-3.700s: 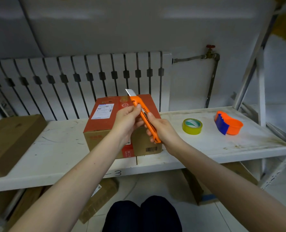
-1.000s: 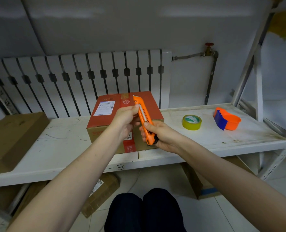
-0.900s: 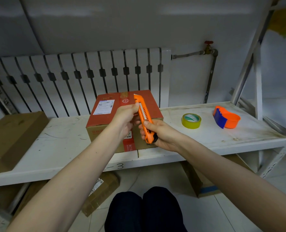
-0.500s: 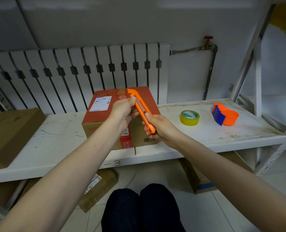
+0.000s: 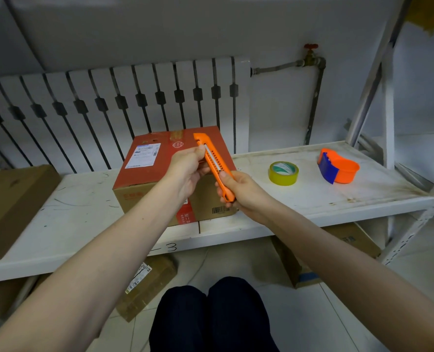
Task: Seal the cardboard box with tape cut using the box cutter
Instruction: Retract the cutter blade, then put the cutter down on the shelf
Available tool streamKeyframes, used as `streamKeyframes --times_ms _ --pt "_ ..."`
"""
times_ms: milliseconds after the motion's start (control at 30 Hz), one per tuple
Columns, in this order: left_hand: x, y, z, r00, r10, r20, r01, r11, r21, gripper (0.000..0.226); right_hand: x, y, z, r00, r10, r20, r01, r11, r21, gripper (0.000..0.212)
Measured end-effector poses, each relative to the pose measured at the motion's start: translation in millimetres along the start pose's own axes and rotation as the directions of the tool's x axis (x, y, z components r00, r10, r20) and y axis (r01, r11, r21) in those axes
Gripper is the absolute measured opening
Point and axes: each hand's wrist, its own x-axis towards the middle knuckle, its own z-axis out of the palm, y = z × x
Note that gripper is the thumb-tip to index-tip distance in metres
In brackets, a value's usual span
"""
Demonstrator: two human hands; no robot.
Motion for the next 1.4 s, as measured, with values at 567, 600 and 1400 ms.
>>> streamKeyframes --times_ms 567,600,1400 --pt "22 -7 29 0.984 0.145 0.108 -0.173 0.927 0.332 0.024 -1 23 -74 0.999 0.031 -0.038 -0.009 0.878 0.479 0.026" --pt "25 -10 30 0.956 0.246 0.159 -0.293 0.817 0.497 0.026 2 27 -82 0.995 0.044 -0.09 0.007 0.865 0.501 0.027" --pt "72 -40 68 0.81 0.26 0.526 -0.518 -0.102 0.849 0.015 105 127 -259 0.544 -0.22 -0.81 -0.241 0.884 -0.402 0.031"
